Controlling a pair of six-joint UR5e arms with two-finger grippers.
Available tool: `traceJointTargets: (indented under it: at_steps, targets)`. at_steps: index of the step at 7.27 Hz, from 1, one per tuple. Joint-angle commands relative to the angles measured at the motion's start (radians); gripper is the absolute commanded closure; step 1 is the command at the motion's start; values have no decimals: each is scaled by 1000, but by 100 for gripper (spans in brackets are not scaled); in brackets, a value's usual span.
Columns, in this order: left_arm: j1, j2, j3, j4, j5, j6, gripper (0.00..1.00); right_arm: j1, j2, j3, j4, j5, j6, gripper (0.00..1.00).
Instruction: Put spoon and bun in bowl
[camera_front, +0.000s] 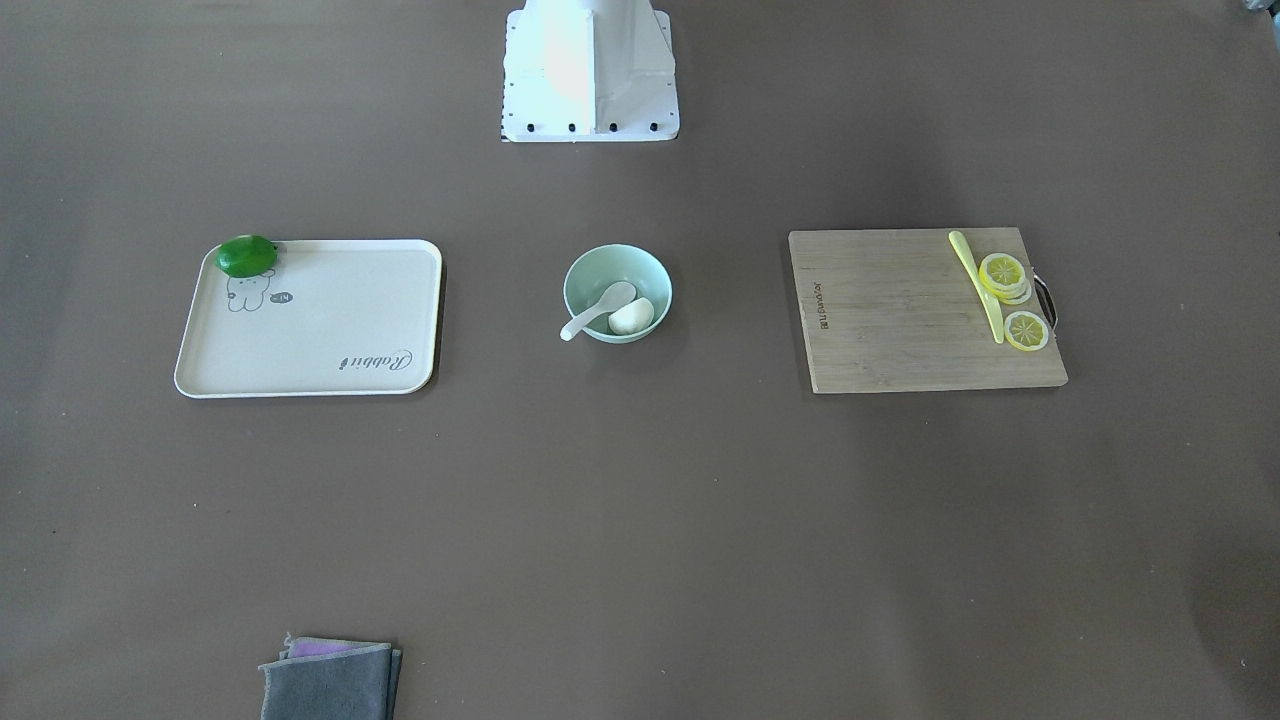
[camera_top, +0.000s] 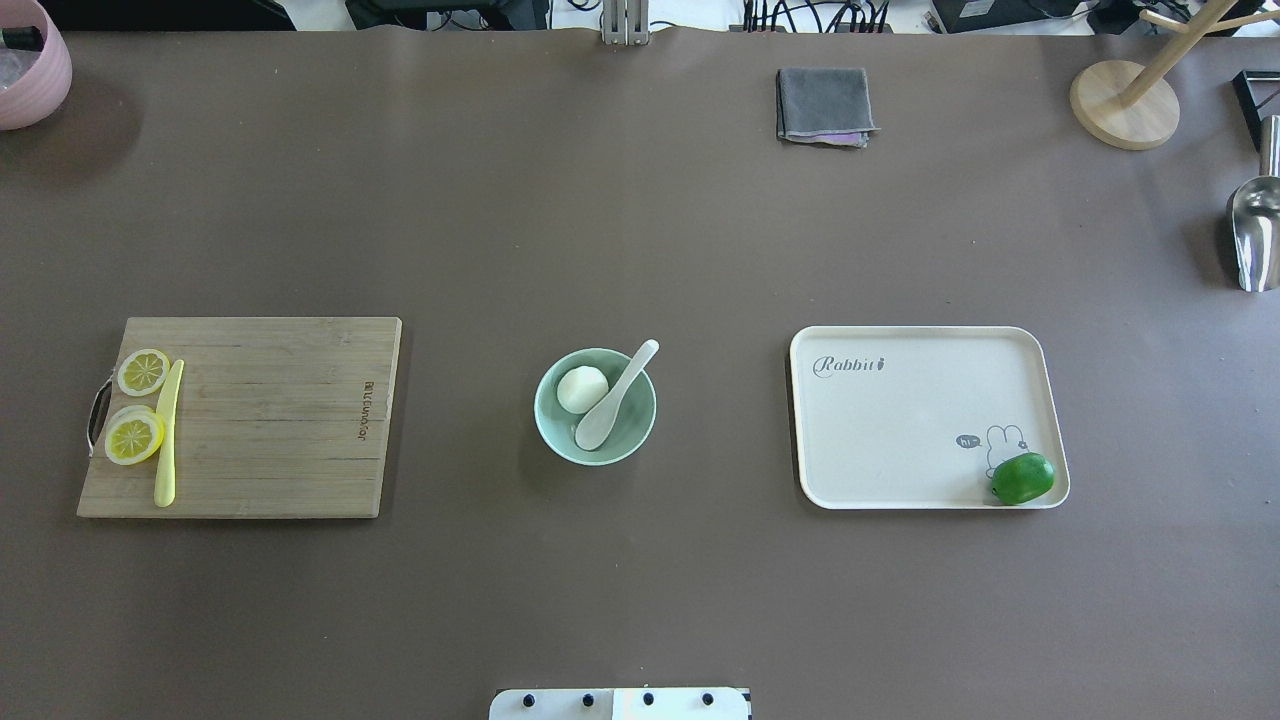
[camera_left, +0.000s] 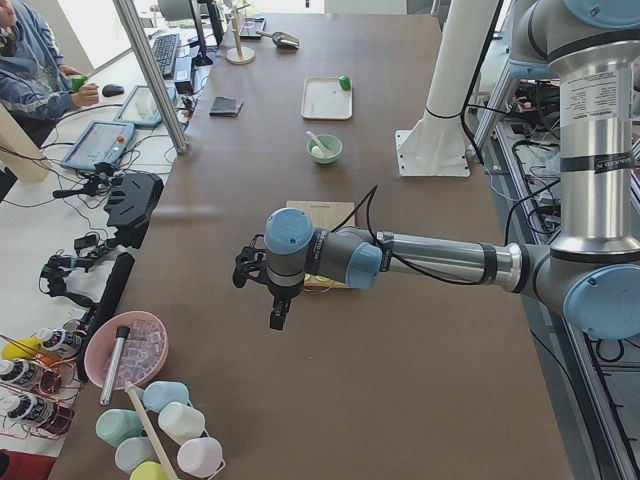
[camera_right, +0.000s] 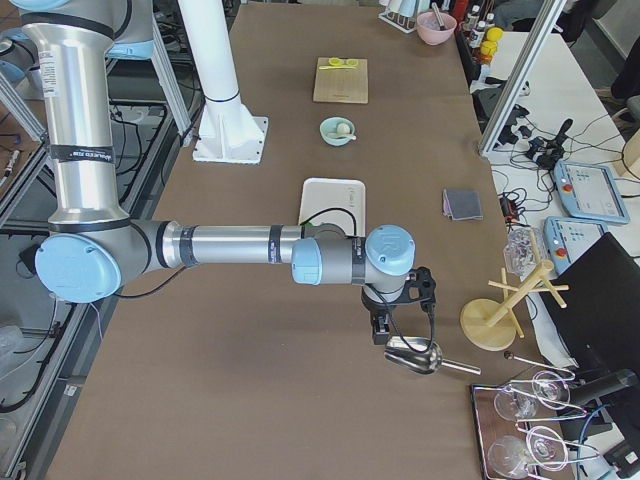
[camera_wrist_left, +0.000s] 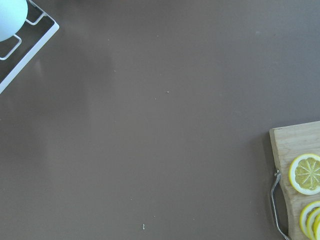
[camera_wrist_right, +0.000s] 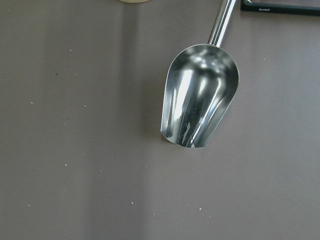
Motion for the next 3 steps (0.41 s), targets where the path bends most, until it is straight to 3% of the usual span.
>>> traceJointTargets:
  at_steps: [1, 3]
  targets:
    - [-5, -2, -4, 0, 7, 2, 2, 0, 3, 1, 2, 1, 0, 0]
    - [-7, -2, -17, 0, 7, 0, 2, -6, 9, -1, 0, -2, 3, 0]
